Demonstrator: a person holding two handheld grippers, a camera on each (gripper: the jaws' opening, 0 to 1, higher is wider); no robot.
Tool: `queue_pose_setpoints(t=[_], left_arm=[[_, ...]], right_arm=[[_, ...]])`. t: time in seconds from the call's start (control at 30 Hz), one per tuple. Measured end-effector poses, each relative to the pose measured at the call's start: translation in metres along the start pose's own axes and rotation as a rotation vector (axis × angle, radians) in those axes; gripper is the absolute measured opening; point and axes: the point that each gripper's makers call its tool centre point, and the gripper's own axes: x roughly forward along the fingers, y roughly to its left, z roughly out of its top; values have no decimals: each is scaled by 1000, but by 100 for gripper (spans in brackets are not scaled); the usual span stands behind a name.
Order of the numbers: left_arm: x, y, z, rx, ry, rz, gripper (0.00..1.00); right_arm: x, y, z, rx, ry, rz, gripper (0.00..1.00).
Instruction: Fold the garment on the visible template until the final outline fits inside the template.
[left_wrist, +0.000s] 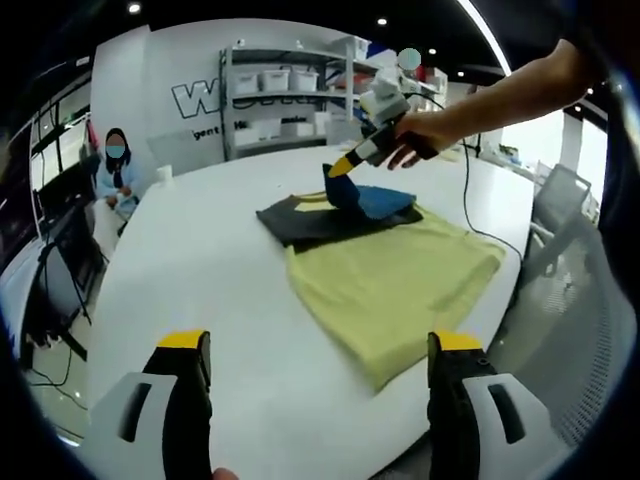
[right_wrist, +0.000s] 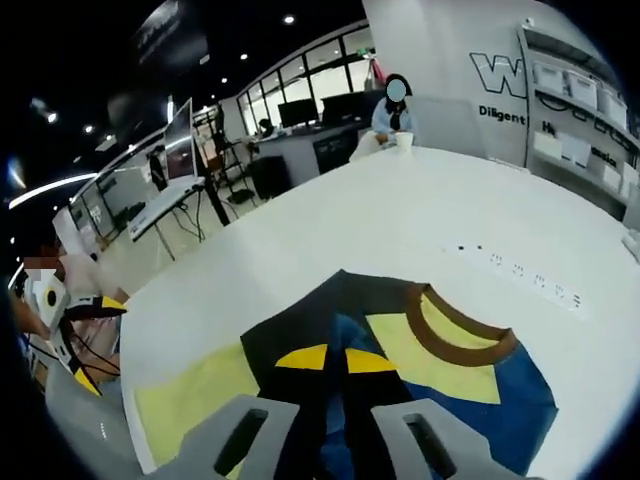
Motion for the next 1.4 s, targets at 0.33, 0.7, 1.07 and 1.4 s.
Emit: queue_pose_setpoints(t=[0.33, 0.7, 1.07, 1.4], left_arm=[[-3, 5, -2, -11, 7, 12, 87], [-1, 5, -3, -14, 8, 8, 87], [-2, 7, -3, -17, 5, 9, 86], [-3, 5, -6, -20, 13, 6, 86]], right_arm=[[15, 7, -10, -6, 27, 15, 1], [19, 16, -6, -2, 14, 50, 7], [19, 12, -25, 4, 64, 39, 7], [21, 26, -53, 16, 114, 83, 13]])
